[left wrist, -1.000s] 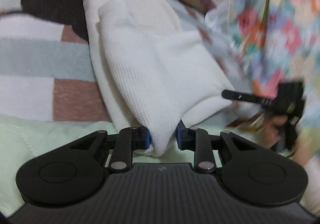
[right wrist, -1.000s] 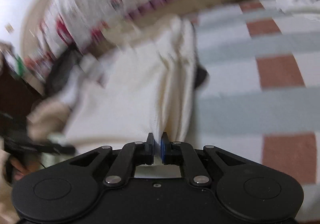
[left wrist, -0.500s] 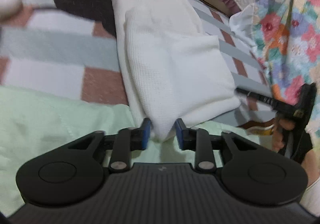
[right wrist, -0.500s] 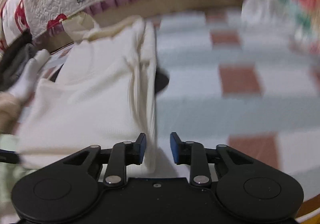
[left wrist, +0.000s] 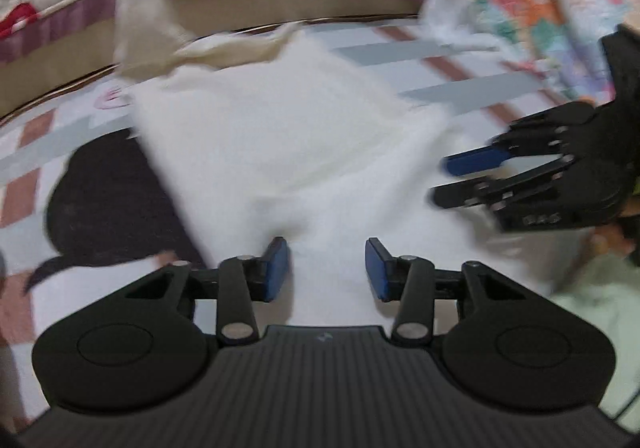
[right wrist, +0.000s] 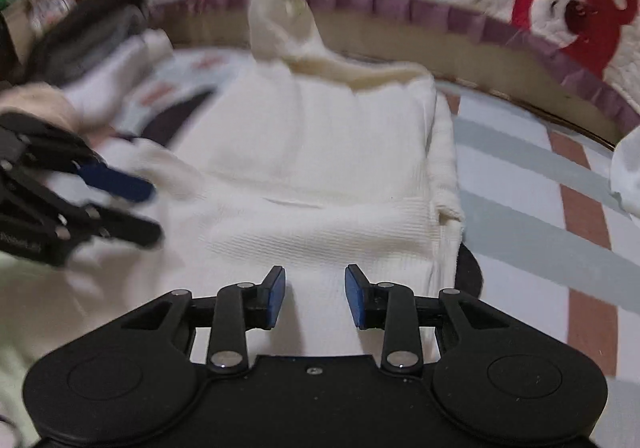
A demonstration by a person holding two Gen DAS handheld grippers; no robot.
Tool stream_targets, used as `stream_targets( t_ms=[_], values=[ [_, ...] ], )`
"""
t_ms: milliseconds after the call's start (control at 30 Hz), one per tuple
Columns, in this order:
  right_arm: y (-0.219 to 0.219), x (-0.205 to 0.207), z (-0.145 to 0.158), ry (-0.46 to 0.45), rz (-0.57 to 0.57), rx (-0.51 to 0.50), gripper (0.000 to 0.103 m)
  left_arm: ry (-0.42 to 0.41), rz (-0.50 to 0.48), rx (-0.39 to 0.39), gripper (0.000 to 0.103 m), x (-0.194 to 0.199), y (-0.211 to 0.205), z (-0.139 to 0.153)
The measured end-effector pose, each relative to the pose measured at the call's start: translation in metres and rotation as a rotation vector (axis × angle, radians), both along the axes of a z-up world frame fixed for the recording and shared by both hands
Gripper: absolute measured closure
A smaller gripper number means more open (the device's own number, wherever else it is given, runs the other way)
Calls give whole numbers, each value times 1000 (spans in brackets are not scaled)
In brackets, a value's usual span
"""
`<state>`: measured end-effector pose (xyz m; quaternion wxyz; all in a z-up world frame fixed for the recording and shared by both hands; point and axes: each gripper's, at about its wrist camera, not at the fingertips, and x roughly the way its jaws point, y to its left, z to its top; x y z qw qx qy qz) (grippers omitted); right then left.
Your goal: Fold clothes
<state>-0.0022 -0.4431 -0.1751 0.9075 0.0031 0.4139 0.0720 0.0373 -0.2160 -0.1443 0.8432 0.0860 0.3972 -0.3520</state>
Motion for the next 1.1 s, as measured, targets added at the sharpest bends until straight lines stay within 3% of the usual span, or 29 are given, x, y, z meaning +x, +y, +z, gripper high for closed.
stream_targets(
  t_ms=[167,233,300,367,467,500,633,700,833,933,1100],
  values=[
    [-48,13,-7,-45,-270,244,70,25,47,-186,73,9,34,-18],
    [-44,13,-5,-43,-269,192,70,28,54,-215,72,7,36,-14],
    [-35,14,0,-44,-252,120,66,40,56,-265,60,8,37,-10],
    [-20,12,11,-84,-207,50,65,66,57,-305,59,13,39,-7],
    [-13,17,10,-79,-169,14,65,98,47,-265,60,25,39,-12],
    [-16,20,7,-59,-183,21,67,109,42,-249,64,29,38,-15],
    [-27,24,7,-8,-256,63,68,153,30,-259,65,35,46,-14],
    [-19,11,21,-28,-272,96,59,200,52,-273,64,40,52,-9],
    [11,-28,47,-39,-166,237,56,267,114,-328,54,32,69,2],
    [40,-54,51,-29,-87,334,56,293,120,-328,53,28,72,0],
    [92,-68,33,37,-17,315,56,306,130,-277,53,34,68,-14]
  ],
)
